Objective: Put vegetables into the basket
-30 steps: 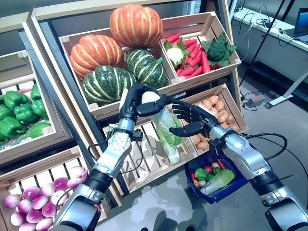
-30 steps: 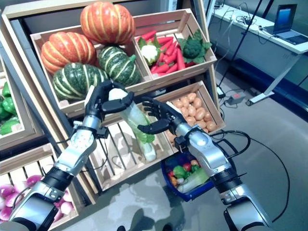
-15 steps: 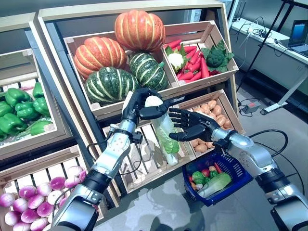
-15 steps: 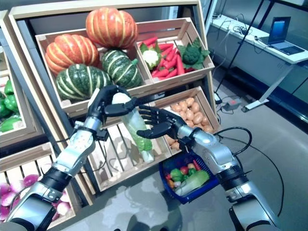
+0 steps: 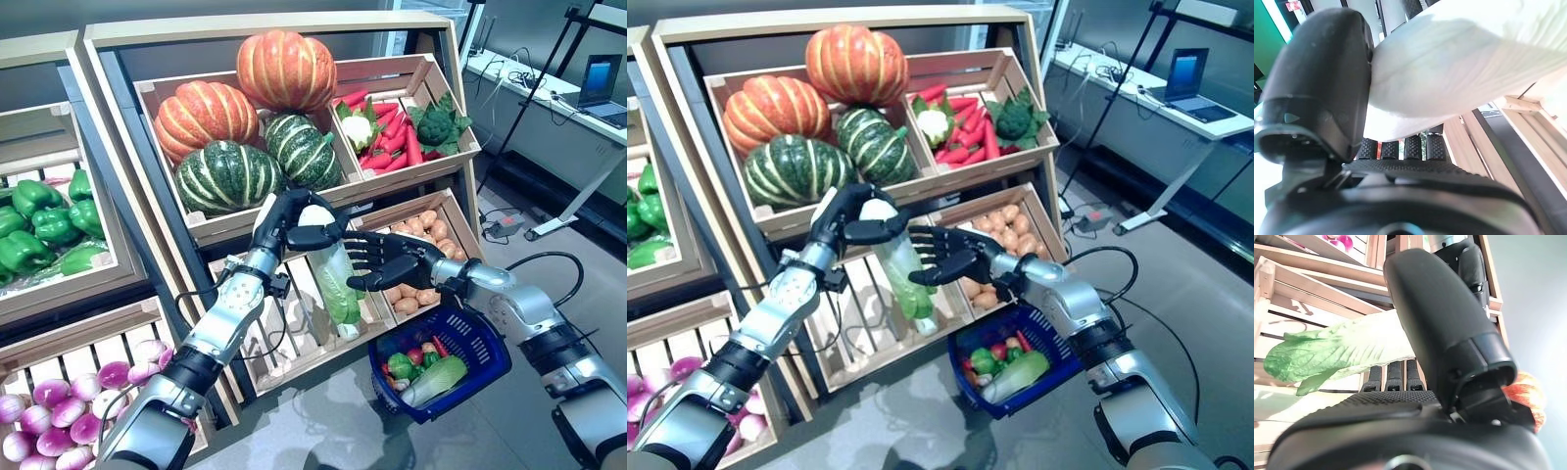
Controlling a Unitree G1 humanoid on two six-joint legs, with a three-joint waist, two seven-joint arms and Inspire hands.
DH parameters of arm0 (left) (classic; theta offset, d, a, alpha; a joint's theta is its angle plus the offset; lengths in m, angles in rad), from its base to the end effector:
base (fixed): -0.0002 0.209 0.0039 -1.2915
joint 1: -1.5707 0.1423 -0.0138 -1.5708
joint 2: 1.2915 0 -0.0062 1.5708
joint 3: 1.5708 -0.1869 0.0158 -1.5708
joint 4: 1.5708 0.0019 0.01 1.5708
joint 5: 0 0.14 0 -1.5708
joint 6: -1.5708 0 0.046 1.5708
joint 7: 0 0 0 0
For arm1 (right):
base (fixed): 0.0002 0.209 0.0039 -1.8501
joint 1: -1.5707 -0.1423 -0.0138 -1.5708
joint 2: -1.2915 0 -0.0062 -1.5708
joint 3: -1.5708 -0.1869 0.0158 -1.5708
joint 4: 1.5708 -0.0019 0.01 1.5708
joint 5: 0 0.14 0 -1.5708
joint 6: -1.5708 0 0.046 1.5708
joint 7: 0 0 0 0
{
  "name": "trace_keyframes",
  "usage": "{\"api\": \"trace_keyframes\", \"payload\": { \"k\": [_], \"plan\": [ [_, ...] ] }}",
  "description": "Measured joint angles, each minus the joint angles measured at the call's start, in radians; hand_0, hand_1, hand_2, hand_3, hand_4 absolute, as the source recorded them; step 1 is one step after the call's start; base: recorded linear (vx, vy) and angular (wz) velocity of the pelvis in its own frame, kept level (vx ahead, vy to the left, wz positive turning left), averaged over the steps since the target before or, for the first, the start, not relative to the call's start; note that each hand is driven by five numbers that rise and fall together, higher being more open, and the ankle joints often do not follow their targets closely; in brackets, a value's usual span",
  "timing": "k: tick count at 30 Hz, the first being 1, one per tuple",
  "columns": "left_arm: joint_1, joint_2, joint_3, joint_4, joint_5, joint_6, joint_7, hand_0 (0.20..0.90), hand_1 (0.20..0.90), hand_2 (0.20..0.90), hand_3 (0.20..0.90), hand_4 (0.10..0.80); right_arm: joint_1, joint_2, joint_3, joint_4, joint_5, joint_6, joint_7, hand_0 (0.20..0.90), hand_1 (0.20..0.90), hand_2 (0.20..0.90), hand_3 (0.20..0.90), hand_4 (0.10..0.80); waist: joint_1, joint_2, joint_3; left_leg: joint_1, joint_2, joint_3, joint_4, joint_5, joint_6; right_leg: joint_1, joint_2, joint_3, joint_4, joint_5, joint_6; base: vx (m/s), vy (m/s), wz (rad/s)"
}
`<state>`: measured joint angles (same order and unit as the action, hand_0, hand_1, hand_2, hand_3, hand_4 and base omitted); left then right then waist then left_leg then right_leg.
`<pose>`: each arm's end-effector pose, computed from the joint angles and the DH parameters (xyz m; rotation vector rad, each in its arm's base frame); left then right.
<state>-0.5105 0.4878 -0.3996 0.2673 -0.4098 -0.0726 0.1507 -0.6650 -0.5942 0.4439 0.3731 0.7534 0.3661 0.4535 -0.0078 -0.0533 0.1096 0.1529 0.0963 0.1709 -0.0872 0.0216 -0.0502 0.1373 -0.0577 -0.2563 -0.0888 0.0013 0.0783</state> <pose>0.2898 0.1625 0.1063 0.1872 -0.1729 -0.1975 0.3117 -0.1845 0.1180 -0.0059 0.3052 0.7451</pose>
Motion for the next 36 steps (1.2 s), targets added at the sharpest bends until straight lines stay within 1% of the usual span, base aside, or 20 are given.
{"api": "trace_keyframes", "payload": {
  "k": [6, 7, 8, 11, 20, 22, 24, 28, 29, 30, 31, 36],
  "plan": [
    [0.014, -0.015, -0.032, -0.008, -0.065, 0.002, -0.001, 0.3, 0.3, 0.3, 0.3, 0.4, -0.005, 0.058, 0.006, 0.13, 0.0, 0.012, -0.029, 0.9, 0.9, 0.9, 0.9, 0.8, 0.021, 0.0, -0.001, 0.002, -0.001, -0.003, 0.0, 0.0, 0.0, 0.003, -0.001, -0.002, 0.0, 0.0, 0.0, 0.0, 0.0, 0.0],
    [0.019, -0.031, -0.032, -0.032, -0.104, 0.002, 0.0, 0.3, 0.3, 0.3, 0.3, 0.4, -0.005, 0.071, 0.015, 0.156, 0.0, 0.022, -0.041, 0.9, 0.9, 0.9, 0.9, 0.8, 0.026, 0.0, -0.001, 0.002, -0.003, -0.004, 0.0, 0.0, 0.001, 0.003, -0.002, -0.003, 0.0, 0.0, 0.0, 0.0, 0.0, 0.0],
    [0.022, -0.041, -0.032, -0.047, -0.104, 0.002, 0.003, 0.3, 0.3, 0.3, 0.3, 0.4, -0.005, 0.09, 0.015, 0.186, 0.002, 0.024, -0.042, 0.9, 0.9, 0.9, 0.9, 0.8, 0.028, 0.0, -0.001, 0.002, -0.003, -0.005, 0.0, 0.001, 0.001, 0.005, -0.003, -0.004, 0.0, 0.0, 0.0, 0.0, 0.0, 0.0],
    [0.029, -0.031, -0.032, -0.048, -0.103, 0.003, 0.015, 0.3, 0.3, 0.3, 0.3, 0.4, -0.005, 0.135, 0.013, 0.221, 0.02, 0.024, -0.061, 0.9, 0.9, 0.9, 0.9, 0.8, 0.026, 0.005, -0.003, 0.002, -0.003, -0.005, 0.001, 0.001, 0.001, 0.006, -0.003, -0.004, 0.0, 0.0, 0.0, 0.0, 0.0, 0.0],
    [0.04, -0.031, -0.026, -0.048, -0.105, 0.006, 0.021, 0.3, 0.3, 0.3, 0.3, 0.4, -0.004, 0.183, 0.01, 0.26, 0.04, 0.021, -0.083, 0.9, 0.9, 0.9, 0.9, 0.8, 0.031, 0.014, -0.009, 0.005, -0.004, -0.009, 0.003, 0.001, 0.002, 0.01, -0.004, -0.006, 0.0, 0.0, 0.001, 0.0, 0.0, 0.0],
    [0.04, -0.031, -0.026, -0.048, -0.106, 0.013, 0.021, 0.3, 0.3, 0.3, 0.3, 0.4, -0.005, 0.188, 0.01, 0.27, 0.04, 0.021, -0.083, 0.9, 0.9, 0.9, 0.9, 0.8, 0.032, 0.015, -0.009, 0.005, -0.004, -0.013, 0.003, 0.001, 0.002, 0.011, -0.004, -0.006, 0.0, 0.0, 0.001, 0.0, 0.0, 0.0],
    [0.04, -0.032, -0.027, -0.048, -0.106, 0.025, 0.021, 0.3, 0.3, 0.3, 0.3, 0.4, -0.005, 0.201, 0.01, 0.285, 0.042, 0.019, -0.083, 0.9, 0.9, 0.9, 0.9, 0.8, 0.032, 0.017, -0.01, 0.005, -0.004, -0.03, 0.003, 0.001, 0.002, 0.011, -0.004, -0.007, 0.0, 0.0, 0.001, 0.0, 0.0, 0.0],
    [0.04, -0.032, -0.027, -0.048, -0.115, 0.039, 0.021, 0.3, 0.3, 0.3, 0.3, 0.4, -0.005, 0.211, 0.011, 0.295, 0.046, 0.019, -0.082, 0.9, 0.9, 0.9, 0.9, 0.8, 0.035, 0.021, -0.013, 0.005, -0.006, -0.031, 0.003, 0.001, 0.002, 0.011, -0.005, -0.007, 0.0, 0.001, 0.002, 0.0, 0.0, 0.0],
    [0.04, -0.032, -0.027, -0.048, -0.116, 0.039, 0.021, 0.3, 0.3, 0.3, 0.3, 0.4, -0.005, 0.211, 0.011, 0.295, 0.047, 0.019, -0.082, 0.829, 0.829, 0.829, 0.829, 0.753, 0.035, 0.022, -0.014, 0.005, -0.006, -0.032, 0.003, 0.001, 0.002, 0.012, -0.006, -0.007, 0.0, 0.001, 0.002, 0.0, 0.0, 0.0],
    [0.04, -0.032, -0.027, -0.048, -0.117, 0.041, 0.021, 0.3, 0.3, 0.3, 0.3, 0.4, -0.004, 0.211, 0.011, 0.295, 0.047, 0.019, -0.082, 0.342, 0.342, 0.342, 0.342, 0.428, 0.035, 0.024, -0.016, 0.005, -0.006, -0.032, 0.003, 0.001, 0.002, 0.012, -0.006, -0.007, 0.0, 0.001, 0.002, 0.0, 0.0, 0.0],
    [0.04, -0.032, -0.027, -0.048, -0.117, 0.042, 0.02, 0.3, 0.3, 0.3, 0.3, 0.4, -0.004, 0.211, 0.013, 0.295, 0.047, 0.019, -0.082, 0.3, 0.3, 0.3, 0.3, 0.4, 0.036, 0.027, -0.018, 0.004, -0.007, -0.032, 0.003, 0.001, 0.002, 0.012, -0.006, -0.007, 0.0, 0.001, 0.002, 0.0, 0.0, 0.0],
    [0.041, -0.032, -0.025, -0.046, -0.14, 0.053, 0.017, 0.3, 0.3, 0.3, 0.3, 0.4, -0.004, 0.212, 0.042, 0.292, 0.046, 0.019, -0.081, 0.3, 0.3, 0.3, 0.3, 0.4, 0.037, 0.037, -0.025, 0.005, -0.007, -0.032, 0.003, 0.001, 0.002, 0.012, -0.006, -0.007, 0.0, 0.001, 0.002, 0.0, 0.0, 0.0]
  ]
}}
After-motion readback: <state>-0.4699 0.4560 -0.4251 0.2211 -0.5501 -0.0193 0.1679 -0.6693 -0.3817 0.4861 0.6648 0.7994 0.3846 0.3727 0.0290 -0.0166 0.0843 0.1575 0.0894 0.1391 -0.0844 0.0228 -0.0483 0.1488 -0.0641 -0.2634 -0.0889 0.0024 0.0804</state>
